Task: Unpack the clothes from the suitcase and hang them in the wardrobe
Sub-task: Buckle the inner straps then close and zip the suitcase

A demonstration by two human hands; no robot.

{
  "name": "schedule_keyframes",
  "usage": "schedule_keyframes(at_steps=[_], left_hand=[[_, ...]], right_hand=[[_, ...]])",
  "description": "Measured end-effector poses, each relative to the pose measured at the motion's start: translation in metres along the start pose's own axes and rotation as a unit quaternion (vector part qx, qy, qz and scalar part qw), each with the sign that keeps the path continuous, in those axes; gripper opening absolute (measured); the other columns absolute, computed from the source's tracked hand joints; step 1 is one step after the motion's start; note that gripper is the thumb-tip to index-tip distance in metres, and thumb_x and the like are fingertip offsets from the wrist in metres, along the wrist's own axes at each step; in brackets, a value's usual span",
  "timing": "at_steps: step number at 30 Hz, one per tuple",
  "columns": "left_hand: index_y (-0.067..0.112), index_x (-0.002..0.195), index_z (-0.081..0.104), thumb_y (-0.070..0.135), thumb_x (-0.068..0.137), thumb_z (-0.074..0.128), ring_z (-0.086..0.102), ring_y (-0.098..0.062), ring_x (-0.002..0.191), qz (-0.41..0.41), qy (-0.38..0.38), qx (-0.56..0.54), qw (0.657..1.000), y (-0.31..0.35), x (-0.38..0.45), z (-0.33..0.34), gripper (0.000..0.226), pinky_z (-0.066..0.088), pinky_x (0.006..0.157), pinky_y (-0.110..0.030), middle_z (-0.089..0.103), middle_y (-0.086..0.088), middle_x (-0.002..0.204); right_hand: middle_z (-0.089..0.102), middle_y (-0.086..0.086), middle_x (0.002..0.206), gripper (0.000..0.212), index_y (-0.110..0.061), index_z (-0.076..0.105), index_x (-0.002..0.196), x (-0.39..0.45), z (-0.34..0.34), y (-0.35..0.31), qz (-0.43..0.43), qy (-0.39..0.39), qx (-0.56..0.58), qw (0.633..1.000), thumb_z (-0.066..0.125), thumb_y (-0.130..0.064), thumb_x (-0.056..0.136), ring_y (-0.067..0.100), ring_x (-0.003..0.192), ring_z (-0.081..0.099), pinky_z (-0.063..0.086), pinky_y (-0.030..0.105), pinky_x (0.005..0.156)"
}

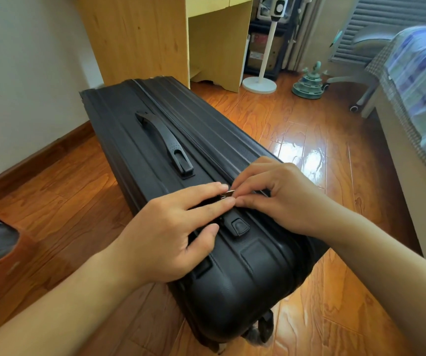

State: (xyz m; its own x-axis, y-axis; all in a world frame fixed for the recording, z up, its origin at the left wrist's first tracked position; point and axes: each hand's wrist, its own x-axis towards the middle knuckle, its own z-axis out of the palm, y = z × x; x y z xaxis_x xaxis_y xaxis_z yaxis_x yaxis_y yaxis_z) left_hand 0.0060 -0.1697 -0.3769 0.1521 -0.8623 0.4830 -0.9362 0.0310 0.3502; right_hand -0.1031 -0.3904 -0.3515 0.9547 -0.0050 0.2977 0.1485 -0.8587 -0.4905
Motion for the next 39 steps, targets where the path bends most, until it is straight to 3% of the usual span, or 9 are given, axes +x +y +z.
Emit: schedule_keyframes(at_steps=[5,13,18,21,27,32,39], left_hand=[[0.012,0.136,0.064,0.018,0.098,0.051,0.046,-0.015,0.142,0.02,0.009,0.001,1.0,0.0,0.0,0.002,0.04,0.041,0.116,-0.035,0.053,-0.007,0.149],[0.009,0.137,0.061,0.017,0.097,0.05,0.046,-0.009,0.141,0.017,0.009,-0.002,1.0,0.0,-0.002,0.004,0.042,0.041,0.116,-0.032,0.056,-0.003,0.146],[0.011,0.136,0.063,0.018,0.096,0.051,0.047,-0.008,0.141,0.008,0.009,-0.007,1.0,-0.001,-0.001,0.005,0.042,0.042,0.115,-0.032,0.058,0.0,0.143],[0.011,0.136,0.063,0.018,0.097,0.052,0.047,-0.008,0.141,0.013,0.017,-0.007,1.0,-0.002,-0.001,0.007,0.042,0.043,0.114,-0.033,0.058,-0.001,0.144],[0.01,0.137,0.063,0.017,0.097,0.052,0.046,-0.009,0.141,0.015,0.02,-0.011,1.0,-0.002,0.002,0.009,0.042,0.043,0.114,-0.033,0.057,-0.001,0.145],[0.01,0.136,0.063,0.018,0.097,0.052,0.047,-0.008,0.141,0.012,0.013,-0.01,1.0,-0.002,-0.001,0.007,0.042,0.044,0.114,-0.033,0.057,-0.001,0.145],[0.01,0.13,0.068,0.016,0.095,0.054,0.051,-0.008,0.137,0.003,0.025,-0.035,0.999,0.0,-0.003,0.009,0.038,0.046,0.112,-0.032,0.062,-0.001,0.139]], right_hand=[[0.069,-0.02,0.097,0.008,-0.028,0.079,0.095,0.0,-0.001,-0.002,0.006,0.003,0.001,1.0,0.073,-0.027,0.089,0.006,0.102,0.059,0.047,0.027,0.09],[0.072,-0.016,0.097,0.009,-0.022,0.08,0.097,-0.001,0.001,-0.003,-0.029,0.014,-0.011,0.999,0.074,-0.023,0.09,0.009,0.102,0.062,0.051,0.035,0.089],[0.067,-0.015,0.121,0.021,-0.021,0.074,0.108,-0.015,-0.006,-0.014,0.035,0.054,0.035,0.997,0.073,-0.017,0.088,0.002,0.116,0.06,0.051,0.031,0.098],[0.066,-0.006,0.112,0.015,-0.013,0.073,0.103,-0.04,-0.001,-0.029,-0.002,0.11,-0.007,0.994,0.071,-0.009,0.089,0.013,0.11,0.061,0.051,0.036,0.092],[0.062,0.002,0.112,0.023,-0.008,0.073,0.112,-0.069,0.019,-0.04,-0.058,0.098,-0.073,0.991,0.067,-0.018,0.093,0.021,0.106,0.06,0.05,0.036,0.087],[0.062,0.005,0.102,0.024,-0.004,0.072,0.099,-0.069,0.036,-0.047,-0.046,0.153,-0.107,0.981,0.068,-0.026,0.091,0.021,0.091,0.06,0.05,0.037,0.077],[0.058,0.002,0.09,0.013,-0.006,0.062,0.077,-0.063,0.039,-0.051,-0.033,0.162,-0.1,0.981,0.069,-0.012,0.087,0.022,0.078,0.055,0.046,0.039,0.067]])
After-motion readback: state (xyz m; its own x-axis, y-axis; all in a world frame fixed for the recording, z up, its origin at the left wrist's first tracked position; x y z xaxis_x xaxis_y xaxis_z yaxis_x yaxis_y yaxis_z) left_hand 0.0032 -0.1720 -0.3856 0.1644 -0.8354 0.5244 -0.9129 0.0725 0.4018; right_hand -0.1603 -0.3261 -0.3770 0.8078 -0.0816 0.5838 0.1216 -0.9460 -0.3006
